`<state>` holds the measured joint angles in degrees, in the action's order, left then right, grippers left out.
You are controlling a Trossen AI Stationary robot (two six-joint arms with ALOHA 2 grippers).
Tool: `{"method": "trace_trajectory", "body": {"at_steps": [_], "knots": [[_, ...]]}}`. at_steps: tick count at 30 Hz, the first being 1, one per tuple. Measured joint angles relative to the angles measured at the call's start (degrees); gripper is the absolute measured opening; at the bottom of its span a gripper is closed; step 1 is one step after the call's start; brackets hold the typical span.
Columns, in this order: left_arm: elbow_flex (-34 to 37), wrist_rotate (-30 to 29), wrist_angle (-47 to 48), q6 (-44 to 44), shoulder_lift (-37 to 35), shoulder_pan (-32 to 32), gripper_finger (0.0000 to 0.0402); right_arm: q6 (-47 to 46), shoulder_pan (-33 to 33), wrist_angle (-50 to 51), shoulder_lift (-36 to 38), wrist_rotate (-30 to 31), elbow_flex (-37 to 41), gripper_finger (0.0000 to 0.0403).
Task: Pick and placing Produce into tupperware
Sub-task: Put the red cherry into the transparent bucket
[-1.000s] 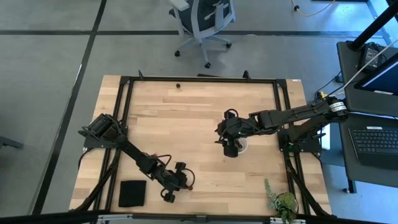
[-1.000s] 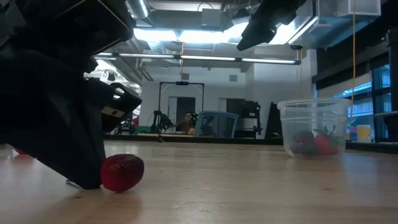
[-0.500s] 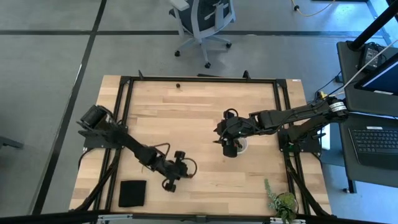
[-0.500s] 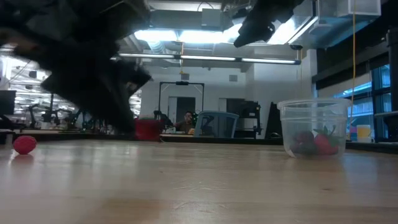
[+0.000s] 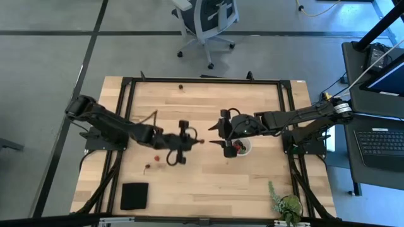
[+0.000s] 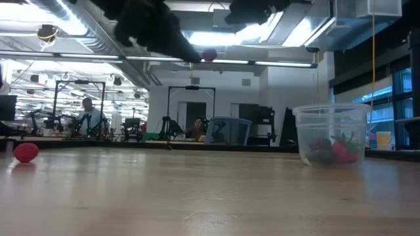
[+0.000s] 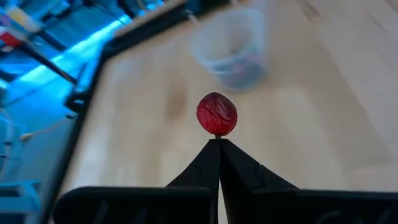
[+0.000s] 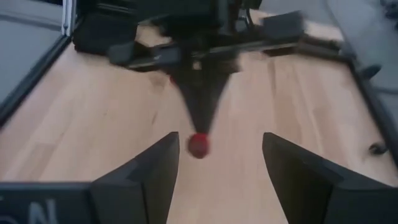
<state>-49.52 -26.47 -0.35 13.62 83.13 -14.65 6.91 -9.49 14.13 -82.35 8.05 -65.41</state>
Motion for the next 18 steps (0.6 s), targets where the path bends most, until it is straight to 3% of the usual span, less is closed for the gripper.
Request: {"method": "trace_trajectory", "body": {"at_steps": [7, 18], "knots": [[0.0, 1.4, -6.6, 6.8, -1.2, 4.3, 0.0000, 2.7, 1.0, -2.4, -1.8, -0.1, 0.0, 0.0232], [-0.1, 3.4, -9.6, 9.0, -1.3, 4.1, 0.0000, 5.4, 3.1, -4.8, -5.0, 0.0, 0.0, 0.0232]]}}
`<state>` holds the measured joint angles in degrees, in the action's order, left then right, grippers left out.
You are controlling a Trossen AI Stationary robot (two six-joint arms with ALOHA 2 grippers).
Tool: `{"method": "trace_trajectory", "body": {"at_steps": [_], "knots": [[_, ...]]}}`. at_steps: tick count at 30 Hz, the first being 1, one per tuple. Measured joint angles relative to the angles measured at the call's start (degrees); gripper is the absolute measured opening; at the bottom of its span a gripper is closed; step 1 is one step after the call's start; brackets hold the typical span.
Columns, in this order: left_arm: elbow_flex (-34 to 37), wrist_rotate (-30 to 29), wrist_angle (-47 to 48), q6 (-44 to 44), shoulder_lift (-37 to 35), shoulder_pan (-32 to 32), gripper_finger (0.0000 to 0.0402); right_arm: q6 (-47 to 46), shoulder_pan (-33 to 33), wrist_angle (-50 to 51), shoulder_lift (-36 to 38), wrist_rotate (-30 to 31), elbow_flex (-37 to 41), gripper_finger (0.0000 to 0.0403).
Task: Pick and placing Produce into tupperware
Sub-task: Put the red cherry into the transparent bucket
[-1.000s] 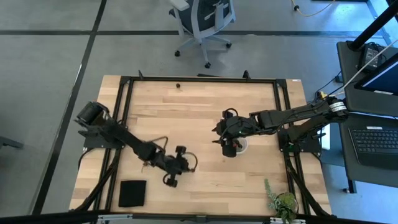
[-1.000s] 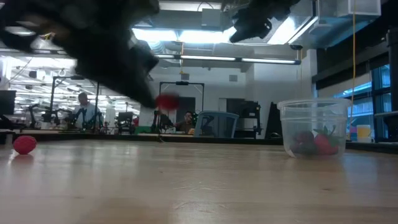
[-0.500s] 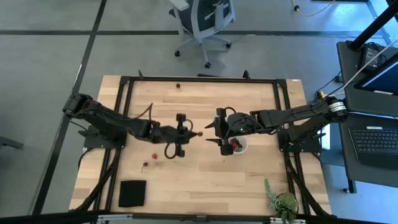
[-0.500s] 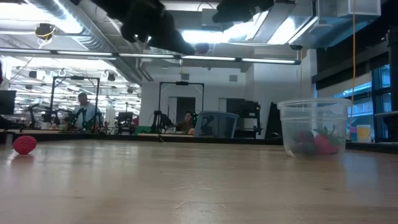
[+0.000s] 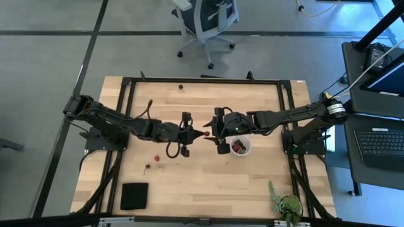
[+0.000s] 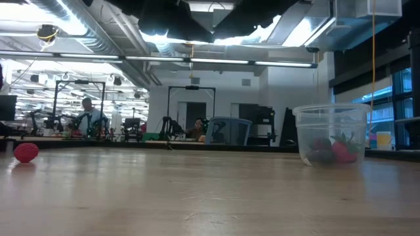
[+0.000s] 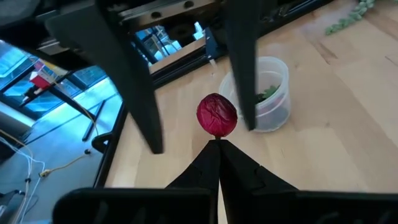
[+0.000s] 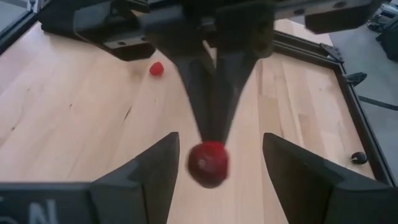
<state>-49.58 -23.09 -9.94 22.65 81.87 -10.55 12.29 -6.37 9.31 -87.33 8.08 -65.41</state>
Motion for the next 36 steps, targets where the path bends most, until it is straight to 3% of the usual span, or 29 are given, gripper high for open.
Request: {"method": "trace_trajectory", "body": {"at_steps": [5, 23, 36], "knots": [[0.0, -0.2, -0.3, 0.0, 0.0, -0.3, 0.0000, -0.1, 0.0, -0.1, 0.0, 0.0, 0.0, 0.0217], [0.0, -2.0, -1.4, 0.0, 0.0, -0.3, 0.0000, -0.2, 0.0, 0.4, 0.0, -0.1, 0.0, 0.0057], [0.0, -3.1, -1.3, 3.2, 0.0, -1.9, 0.0004, -1.5, -0.1, 1.3, 0.0, -0.5, -0.1, 0.0046]]}}
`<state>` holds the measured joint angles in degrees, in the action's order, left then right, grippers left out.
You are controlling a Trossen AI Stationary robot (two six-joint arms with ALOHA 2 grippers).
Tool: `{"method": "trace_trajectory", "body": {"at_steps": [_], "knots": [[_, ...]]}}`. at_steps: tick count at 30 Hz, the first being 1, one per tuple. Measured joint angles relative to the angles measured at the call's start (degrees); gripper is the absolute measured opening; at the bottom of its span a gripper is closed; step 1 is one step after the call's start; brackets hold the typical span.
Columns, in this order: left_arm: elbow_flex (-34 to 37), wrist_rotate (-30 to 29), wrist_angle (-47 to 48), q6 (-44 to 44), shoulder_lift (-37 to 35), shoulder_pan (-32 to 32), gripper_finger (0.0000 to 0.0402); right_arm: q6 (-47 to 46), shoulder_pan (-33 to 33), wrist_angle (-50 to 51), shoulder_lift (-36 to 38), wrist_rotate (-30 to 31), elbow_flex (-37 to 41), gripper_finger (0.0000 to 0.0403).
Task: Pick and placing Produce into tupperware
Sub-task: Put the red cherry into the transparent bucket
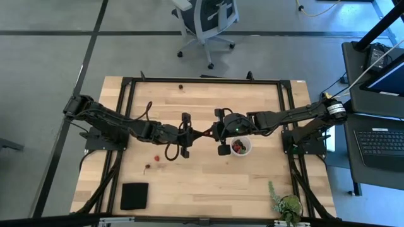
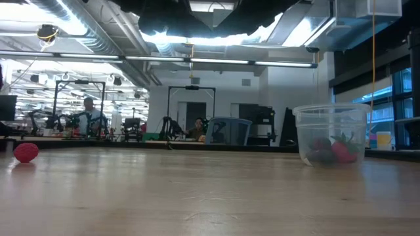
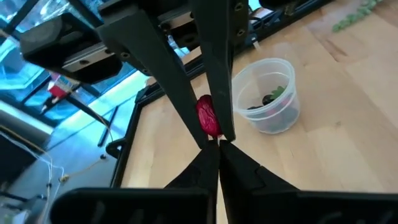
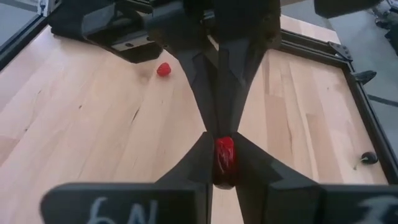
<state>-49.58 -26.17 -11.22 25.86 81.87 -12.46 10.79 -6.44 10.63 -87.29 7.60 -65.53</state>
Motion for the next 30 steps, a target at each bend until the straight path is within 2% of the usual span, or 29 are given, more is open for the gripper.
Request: {"method": "trace_trajectory", "body": {"at_steps": [4, 8, 12, 17, 21, 30], "knots": [[-0.1, 0.2, 1.8, -3.7, 0.0, -0.1, 0.0041, -1.0, 0.0, 6.3, 0.0, 0.7, -1.1, 0.0046], [-0.1, 0.0, 7.0, -8.0, 0.0, -0.1, 0.0095, -6.4, 0.0, 16.8, 0.1, 0.7, -5.0, 0.0046], [-0.1, -0.1, 15.0, -14.3, 0.0, -0.1, 0.0132, -15.0, -0.4, 33.1, 0.1, 0.5, -9.2, 0.0046], [-0.1, 0.2, 23.7, -22.5, 0.0, -0.1, 0.0150, -28.6, -1.5, 50.0, 0.1, -1.2, -11.5, 0.0046], [-0.1, 0.3, 26.5, -25.7, 0.0, -0.1, 0.0152, -33.8, -2.1, 52.7, 0.1, -4.5, -8.8, 0.0046], [-0.1, 0.3, 26.5, -25.7, 0.0, -0.1, 0.0152, -34.2, -2.1, 45.6, 0.1, -11.5, 0.4, 0.0045]]}}
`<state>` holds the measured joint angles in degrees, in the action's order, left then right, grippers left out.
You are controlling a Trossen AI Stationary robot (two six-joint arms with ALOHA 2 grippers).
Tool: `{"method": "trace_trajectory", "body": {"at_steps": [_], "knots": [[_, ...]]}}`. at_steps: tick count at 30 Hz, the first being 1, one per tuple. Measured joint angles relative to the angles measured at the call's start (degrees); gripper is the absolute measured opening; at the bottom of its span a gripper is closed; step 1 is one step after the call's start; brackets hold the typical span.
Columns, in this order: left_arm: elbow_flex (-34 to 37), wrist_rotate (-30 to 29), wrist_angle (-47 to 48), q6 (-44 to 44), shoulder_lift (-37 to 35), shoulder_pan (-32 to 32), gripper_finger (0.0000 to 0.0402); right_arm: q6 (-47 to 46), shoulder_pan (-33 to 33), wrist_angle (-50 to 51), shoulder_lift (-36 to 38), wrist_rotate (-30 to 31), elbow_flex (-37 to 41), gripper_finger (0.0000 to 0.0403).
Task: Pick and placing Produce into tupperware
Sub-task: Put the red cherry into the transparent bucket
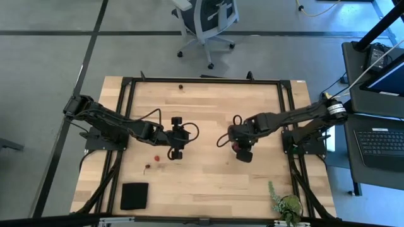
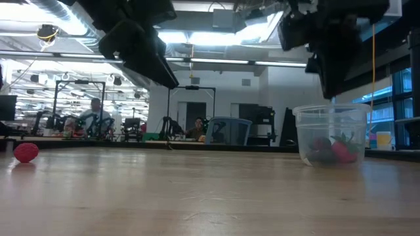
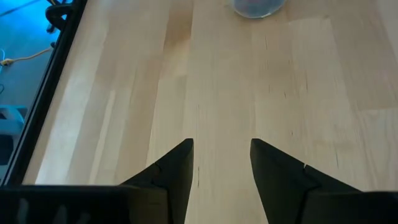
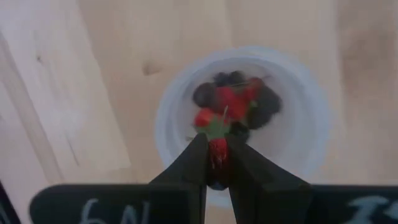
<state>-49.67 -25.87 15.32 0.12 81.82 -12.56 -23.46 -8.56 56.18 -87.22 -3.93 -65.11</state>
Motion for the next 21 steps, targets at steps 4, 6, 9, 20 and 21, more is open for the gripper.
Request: {"method": "trace_trajectory", "body": {"at_steps": [4, 6, 9, 20, 21], "knots": [[0.0, 0.0, 0.0, 0.0, 0.0, 0.0, 0.0152, 1.2, 0.0, -5.9, 0.0, -0.7, 4.3, 0.0045], [0.0, 0.0, 0.0, 0.0, 0.0, 0.0, 0.0152, 1.3, 0.0, -7.6, 0.0, -0.7, 6.1, 0.0045], [0.0, 0.0, 0.0, 0.0, 0.0, 0.0, 0.0152, 1.3, 0.0, -10.2, 0.0, -0.7, 8.2, 0.0045], [0.0, 0.0, 0.0, 0.0, 0.0, 0.0, 0.0152, 1.4, 0.1, -15.1, 0.0, -0.2, 12.6, 0.0052], [0.0, 0.0, 0.0, 0.0, 0.0, 0.0, 0.0152, 1.4, 0.1, -15.2, 0.0, -0.2, 12.6, 0.0057]]}}
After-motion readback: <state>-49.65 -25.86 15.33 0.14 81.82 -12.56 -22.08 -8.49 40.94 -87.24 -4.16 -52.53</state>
